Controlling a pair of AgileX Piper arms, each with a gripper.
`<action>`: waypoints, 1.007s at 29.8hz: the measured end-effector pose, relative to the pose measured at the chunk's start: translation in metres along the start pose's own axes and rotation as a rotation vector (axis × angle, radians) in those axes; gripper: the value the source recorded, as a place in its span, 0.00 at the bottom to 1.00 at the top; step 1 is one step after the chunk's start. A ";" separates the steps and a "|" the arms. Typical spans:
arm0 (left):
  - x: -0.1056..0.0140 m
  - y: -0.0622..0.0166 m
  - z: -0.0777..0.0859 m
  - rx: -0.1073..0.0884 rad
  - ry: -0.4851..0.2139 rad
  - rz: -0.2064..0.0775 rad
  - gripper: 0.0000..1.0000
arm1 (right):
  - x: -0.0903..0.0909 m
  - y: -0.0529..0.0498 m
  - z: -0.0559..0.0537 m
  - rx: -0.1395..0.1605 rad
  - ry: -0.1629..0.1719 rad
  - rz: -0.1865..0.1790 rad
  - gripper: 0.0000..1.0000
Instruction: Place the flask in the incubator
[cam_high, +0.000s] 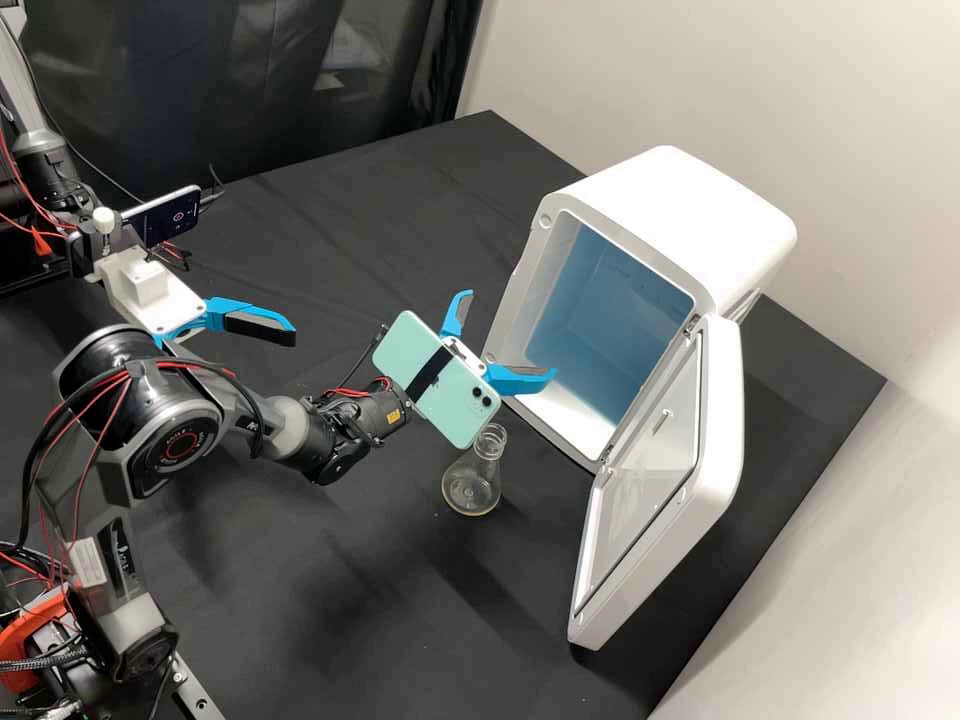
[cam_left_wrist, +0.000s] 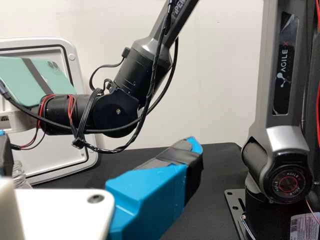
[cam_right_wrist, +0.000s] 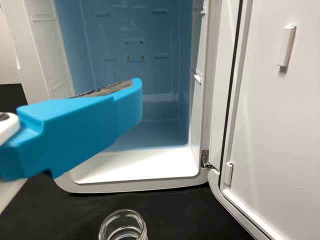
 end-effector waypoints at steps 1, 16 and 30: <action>0.000 0.0000 0.000 0.000 0.000 0.000 1.00 | 0.000 0.000 0.000 0.000 0.000 0.000 1.00; -0.004 -0.0054 -0.001 0.002 0.002 -0.020 1.00 | 0.000 0.000 0.000 0.000 0.000 0.000 1.00; -0.038 -0.0130 -0.047 -0.027 0.102 -0.022 1.00 | 0.000 0.000 0.000 0.001 -0.001 0.001 1.00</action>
